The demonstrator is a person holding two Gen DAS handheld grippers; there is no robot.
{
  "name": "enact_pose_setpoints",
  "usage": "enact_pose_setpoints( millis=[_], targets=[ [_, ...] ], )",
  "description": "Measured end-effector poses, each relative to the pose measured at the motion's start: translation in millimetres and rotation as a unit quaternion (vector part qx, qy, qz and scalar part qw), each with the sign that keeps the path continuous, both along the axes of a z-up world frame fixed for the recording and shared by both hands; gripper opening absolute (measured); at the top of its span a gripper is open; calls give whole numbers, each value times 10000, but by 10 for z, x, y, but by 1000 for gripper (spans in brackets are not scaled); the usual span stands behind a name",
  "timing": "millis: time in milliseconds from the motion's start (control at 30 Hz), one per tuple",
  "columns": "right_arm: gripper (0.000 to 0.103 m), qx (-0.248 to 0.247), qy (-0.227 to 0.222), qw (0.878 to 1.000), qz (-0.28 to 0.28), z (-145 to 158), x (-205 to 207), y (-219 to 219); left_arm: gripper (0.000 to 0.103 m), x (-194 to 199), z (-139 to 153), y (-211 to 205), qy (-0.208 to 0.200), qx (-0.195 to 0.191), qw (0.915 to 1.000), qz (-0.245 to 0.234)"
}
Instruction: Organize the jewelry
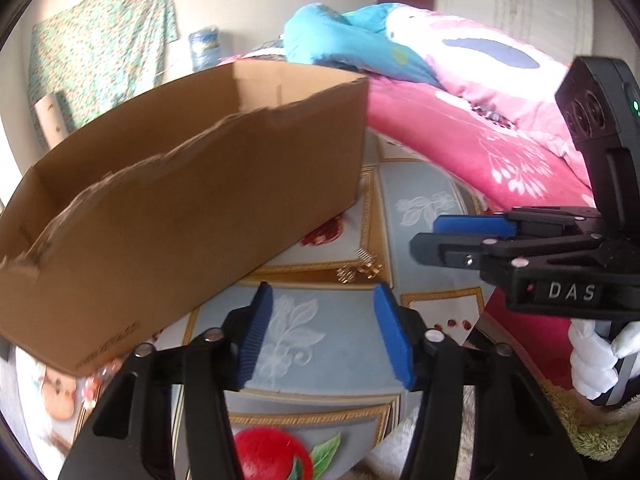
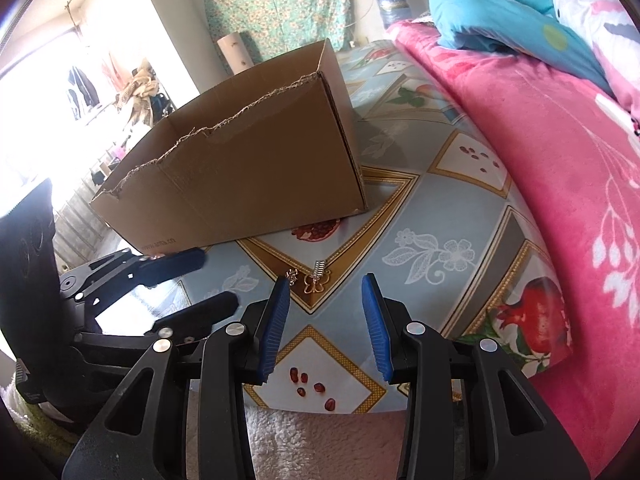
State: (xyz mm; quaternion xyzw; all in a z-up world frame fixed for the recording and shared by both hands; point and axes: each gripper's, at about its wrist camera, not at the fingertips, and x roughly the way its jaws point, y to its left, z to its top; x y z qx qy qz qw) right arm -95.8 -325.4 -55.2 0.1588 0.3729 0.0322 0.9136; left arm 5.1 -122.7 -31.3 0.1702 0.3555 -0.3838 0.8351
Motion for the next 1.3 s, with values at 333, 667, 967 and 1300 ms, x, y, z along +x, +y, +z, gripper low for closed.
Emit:
enact_pose_setpoints(
  millis=[333, 667, 967, 1300],
  targets=[
    [37, 196, 12, 9998, -69, -55, 12, -118, 27, 122, -125, -280, 49, 229, 9990, -392],
    [37, 314, 44, 9995, -89, -105, 25, -181, 10, 184, -274, -469, 26, 465, 9976, -512],
    [37, 406, 2, 9991, -135, -101, -47, -220, 2, 163, -198, -399, -54, 376, 9984, -422],
    [37, 279, -62, 9996, -18, -37, -29, -139, 2, 72, -9, 24, -91, 132, 9998, 109]
  ],
)
